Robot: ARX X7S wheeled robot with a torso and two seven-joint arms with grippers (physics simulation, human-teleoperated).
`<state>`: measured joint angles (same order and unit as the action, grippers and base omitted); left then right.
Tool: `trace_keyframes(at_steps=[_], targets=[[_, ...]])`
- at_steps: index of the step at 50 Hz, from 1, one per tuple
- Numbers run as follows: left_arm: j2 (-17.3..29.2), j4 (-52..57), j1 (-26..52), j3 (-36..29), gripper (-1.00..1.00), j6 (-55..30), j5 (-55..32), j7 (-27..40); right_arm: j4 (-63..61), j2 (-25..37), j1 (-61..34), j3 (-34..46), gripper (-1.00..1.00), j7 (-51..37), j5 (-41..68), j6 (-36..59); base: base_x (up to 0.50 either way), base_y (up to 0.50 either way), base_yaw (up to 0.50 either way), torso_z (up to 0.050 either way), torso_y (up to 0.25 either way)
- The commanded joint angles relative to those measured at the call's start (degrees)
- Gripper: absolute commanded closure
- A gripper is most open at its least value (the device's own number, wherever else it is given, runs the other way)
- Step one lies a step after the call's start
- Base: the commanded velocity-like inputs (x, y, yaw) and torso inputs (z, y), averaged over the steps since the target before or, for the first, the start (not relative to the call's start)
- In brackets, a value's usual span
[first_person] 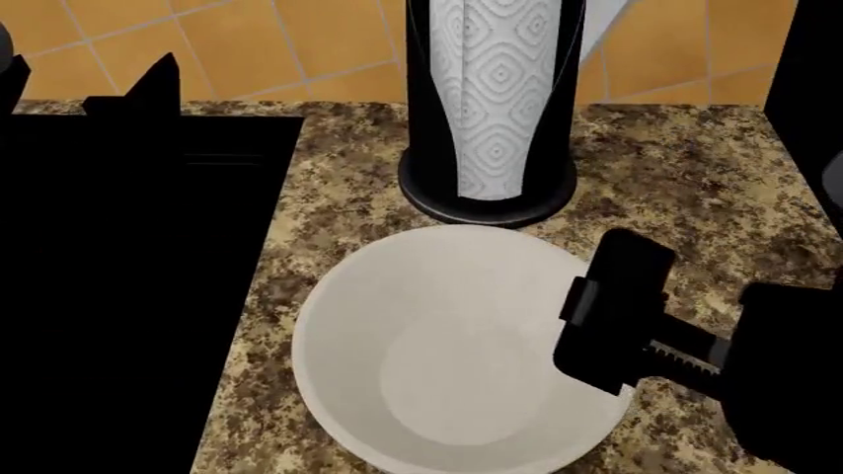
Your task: Move the fresh-baked cupcake off the tray onto the counter, and place the bowl used for mixing into the sink.
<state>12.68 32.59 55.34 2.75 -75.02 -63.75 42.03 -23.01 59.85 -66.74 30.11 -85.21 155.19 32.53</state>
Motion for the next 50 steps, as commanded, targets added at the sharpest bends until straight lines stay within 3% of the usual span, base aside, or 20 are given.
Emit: trace_keyframes(at_steps=[1, 25, 50], targets=[[0.38, -0.12, -0.04, -0.29, -1.00, 0.57, -0.51, 0.53, 6.46, -1.63, 0.22, 3.01, -1.00, 4.76, -1.78, 1.04, 0.00, 0.00, 0.00, 0.000, 0.000], [1.04, -0.65, 0.08, -0.80, -1.00, 1.65, -1.66, 1.19, 16.38, -8.10, 2.22, 6.42, -1.00, 12.16, -8.64, 3.23, 0.00, 0.00, 0.00, 0.000, 0.000], [1.84, -0.96, -0.09, -1.46, -1.00, 2.67, -2.70, 1.94, 19.43, -8.16, 6.03, 7.59, -1.00, 16.64, -12.28, 3.50, 0.00, 0.00, 0.00, 0.000, 0.000]])
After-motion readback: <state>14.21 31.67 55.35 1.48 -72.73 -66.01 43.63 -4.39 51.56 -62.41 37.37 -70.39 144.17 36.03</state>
